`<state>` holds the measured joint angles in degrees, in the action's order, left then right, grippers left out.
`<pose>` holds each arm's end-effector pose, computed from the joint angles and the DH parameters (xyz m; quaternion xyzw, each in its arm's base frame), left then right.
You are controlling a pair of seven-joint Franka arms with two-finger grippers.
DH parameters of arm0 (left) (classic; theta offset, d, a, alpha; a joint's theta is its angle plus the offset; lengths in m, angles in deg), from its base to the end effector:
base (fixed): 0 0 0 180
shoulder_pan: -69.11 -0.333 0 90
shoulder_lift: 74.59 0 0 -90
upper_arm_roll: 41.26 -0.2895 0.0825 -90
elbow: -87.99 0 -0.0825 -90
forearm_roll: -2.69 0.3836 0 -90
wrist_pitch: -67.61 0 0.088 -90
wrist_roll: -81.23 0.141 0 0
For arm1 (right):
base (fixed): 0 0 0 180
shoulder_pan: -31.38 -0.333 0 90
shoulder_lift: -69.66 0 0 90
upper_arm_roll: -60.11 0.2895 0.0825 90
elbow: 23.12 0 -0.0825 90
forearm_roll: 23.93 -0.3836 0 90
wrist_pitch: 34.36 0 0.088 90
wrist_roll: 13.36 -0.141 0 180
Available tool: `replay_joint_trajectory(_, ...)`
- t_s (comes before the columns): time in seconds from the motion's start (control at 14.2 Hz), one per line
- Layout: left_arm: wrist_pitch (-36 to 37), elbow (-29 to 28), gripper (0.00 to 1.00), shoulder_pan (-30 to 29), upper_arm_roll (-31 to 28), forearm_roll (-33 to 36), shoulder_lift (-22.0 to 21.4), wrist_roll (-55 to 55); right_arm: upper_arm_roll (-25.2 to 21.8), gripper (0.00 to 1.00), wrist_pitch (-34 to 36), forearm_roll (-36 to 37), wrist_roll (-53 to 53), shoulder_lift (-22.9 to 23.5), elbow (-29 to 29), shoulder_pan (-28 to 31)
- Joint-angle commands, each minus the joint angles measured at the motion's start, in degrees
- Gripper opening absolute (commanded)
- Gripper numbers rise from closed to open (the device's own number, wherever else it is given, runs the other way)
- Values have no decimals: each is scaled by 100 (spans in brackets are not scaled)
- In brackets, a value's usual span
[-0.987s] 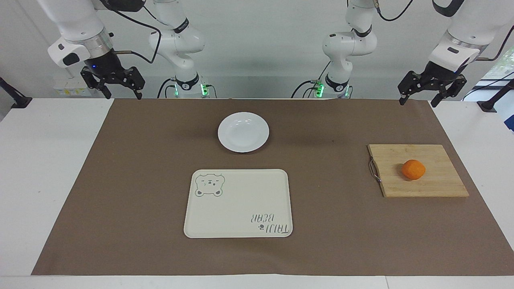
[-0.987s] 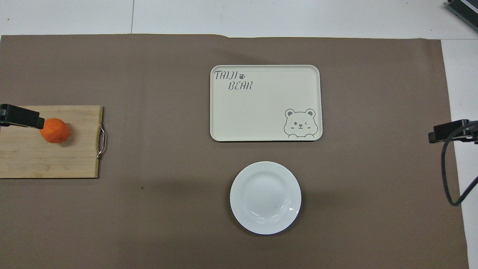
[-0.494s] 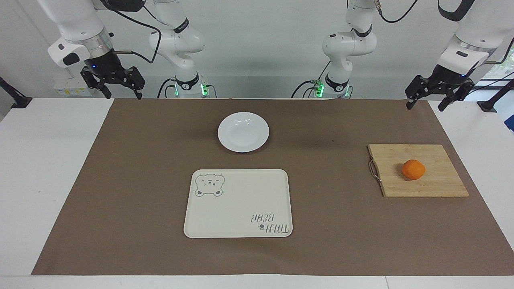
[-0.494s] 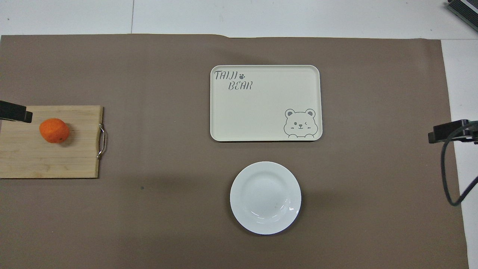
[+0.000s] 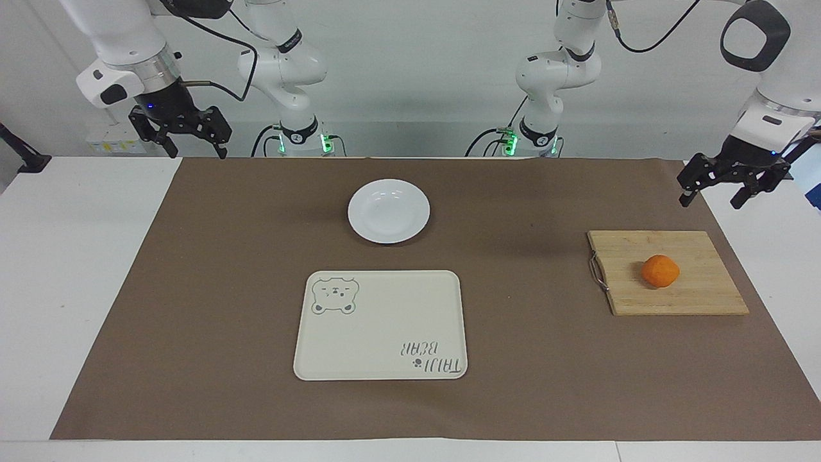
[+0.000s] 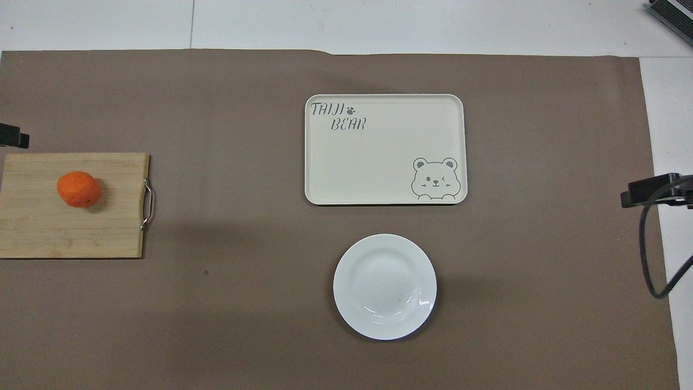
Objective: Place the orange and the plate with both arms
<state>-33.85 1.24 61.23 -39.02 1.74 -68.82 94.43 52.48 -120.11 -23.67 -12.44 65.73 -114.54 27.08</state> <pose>0.6040 0.0586 0.5528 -0.9948 0.0645 -0.0786 0.0027 0.5249 -0.0333 0.5828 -0.9997 0.0209 0.0154 0.0029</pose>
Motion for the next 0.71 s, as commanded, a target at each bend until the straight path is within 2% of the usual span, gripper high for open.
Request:
replay_joint_trajectory(0.0,-286,-88,100,-222,66,42,82,164,16,100,-91,-16,-13,-108,-140,26)
replay_joint_trajectory(0.63,-681,-97,100,-301,66,42,460,358,16,100,-91,-16,-13,-108,-131,26)
